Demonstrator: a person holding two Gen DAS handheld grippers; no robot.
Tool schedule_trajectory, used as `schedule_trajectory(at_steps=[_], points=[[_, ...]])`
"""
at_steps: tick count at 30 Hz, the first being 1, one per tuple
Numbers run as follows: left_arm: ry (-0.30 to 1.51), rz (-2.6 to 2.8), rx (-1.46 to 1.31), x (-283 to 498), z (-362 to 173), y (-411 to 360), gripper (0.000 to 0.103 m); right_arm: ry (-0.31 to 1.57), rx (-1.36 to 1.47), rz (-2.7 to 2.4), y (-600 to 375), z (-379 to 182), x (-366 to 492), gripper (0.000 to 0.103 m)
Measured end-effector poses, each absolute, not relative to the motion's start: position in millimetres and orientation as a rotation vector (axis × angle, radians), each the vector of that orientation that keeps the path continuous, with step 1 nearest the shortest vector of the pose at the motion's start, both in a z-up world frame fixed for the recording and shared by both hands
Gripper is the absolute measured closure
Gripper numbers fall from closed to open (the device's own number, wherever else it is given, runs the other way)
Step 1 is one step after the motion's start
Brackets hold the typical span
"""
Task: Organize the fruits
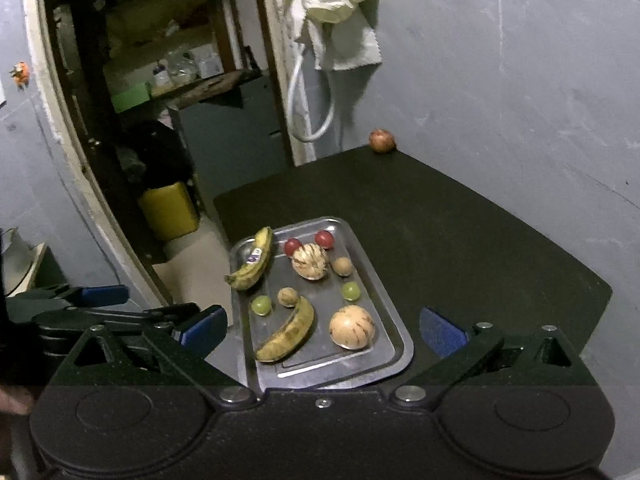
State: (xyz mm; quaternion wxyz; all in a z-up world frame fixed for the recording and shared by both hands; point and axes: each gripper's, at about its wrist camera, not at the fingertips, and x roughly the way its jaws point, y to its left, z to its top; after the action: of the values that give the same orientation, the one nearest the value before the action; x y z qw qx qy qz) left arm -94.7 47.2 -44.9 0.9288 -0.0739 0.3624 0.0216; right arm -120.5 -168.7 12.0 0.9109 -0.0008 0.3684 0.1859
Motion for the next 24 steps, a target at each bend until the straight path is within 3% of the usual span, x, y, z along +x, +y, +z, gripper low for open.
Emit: schedule_trajectory(at_steps=[24], points=[[0.73,0.118,-0.119,-94.6,-36.0,36.4,0.0,0.778,-0.007,0.387,-188.3,-4.7,-87.3,0.001]])
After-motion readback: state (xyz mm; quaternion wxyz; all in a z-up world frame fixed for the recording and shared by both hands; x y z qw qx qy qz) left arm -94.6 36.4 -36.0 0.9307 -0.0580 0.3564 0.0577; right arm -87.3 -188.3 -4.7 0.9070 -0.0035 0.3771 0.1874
